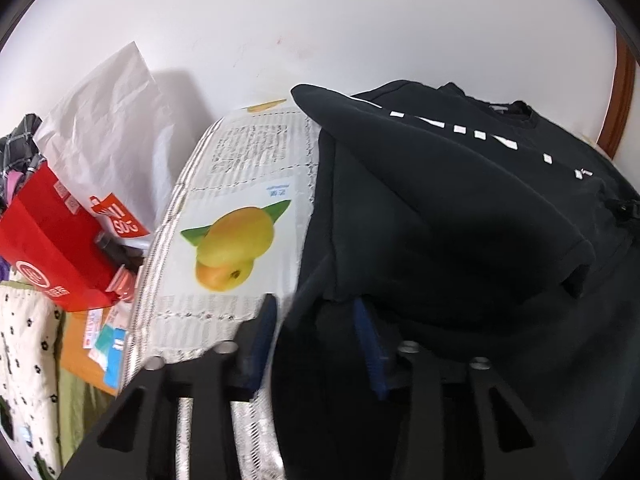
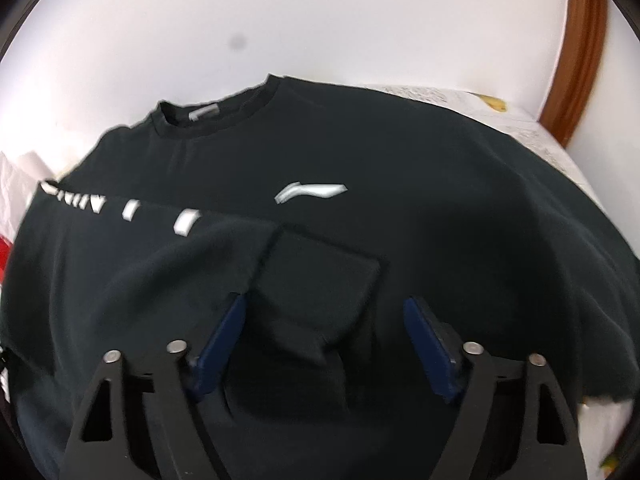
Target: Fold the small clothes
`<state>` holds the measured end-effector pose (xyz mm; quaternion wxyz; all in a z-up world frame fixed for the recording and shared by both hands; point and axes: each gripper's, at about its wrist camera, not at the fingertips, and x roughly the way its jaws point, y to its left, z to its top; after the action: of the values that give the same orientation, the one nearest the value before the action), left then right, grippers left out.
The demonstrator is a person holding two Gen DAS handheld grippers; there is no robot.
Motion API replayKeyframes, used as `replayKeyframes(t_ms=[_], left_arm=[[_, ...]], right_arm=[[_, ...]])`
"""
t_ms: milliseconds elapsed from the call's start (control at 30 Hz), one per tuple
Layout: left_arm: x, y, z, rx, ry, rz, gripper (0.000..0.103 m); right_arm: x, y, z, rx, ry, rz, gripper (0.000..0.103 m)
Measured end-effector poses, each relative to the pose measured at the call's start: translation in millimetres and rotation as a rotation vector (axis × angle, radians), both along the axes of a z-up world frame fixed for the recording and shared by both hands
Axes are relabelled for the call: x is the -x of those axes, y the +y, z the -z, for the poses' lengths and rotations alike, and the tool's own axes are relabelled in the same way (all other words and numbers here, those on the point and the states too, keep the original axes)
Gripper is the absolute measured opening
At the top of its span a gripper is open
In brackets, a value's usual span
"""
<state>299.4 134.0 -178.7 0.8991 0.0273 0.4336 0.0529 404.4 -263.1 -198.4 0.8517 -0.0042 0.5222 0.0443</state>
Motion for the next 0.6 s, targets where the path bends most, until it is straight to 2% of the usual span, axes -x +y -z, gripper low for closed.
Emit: replayKeyframes(t_ms=[33,67,100,133,233,300,367,400,533,567,600], left_arm=[[0,-1,2,0.004,-0.001,0.006,0.023],[1,-2,2,-0.002,-0.006,0.009,0.017],[2,-4,3,-0.021,-0.007,0.006,0.015],[2,-4,3,-0.033,-0.006,0.001,0.012],[2,-1,2,-0.020,0.001,-0.009,0.010],[3,3,2,0.001,0.008,-0.020,0.009],[4,5,2,0.013,0.011,-0.026,0.008],[4,7,2,0.020,0.012,-0.031,0.008],[4,6,2,0.015,0.012,-0.039,0.008],[4,5,2,0.013,0.014,-0.043,0.009],[5,5,2,0.013,0.017,-0.046,0.009]], right_arm=[[-3,3,0,-0.014,-0.006,-0.018,0.055],[-6,8,-1,-0.030,-0.003,-0.053,0.046],[-8,12,-4,-0.053,-0.006,-0.090,0.025],[-8,15,-7,-0.059,-0.014,-0.107,0.020],[1,14,-36,-0.054,-0.143,-0.150,0.017],[6,0,-54,-0.053,-0.221,-0.106,0.017],[6,-18,-61,-0.022,-0.247,-0.028,0.017],[2,-30,-58,-0.005,-0.228,0.012,0.017],[-9,-51,-28,-0.045,-0.095,0.063,0.018],[-8,-51,-21,-0.028,-0.075,0.068,0.019],[-6,-51,-18,-0.010,-0.063,0.080,0.025]])
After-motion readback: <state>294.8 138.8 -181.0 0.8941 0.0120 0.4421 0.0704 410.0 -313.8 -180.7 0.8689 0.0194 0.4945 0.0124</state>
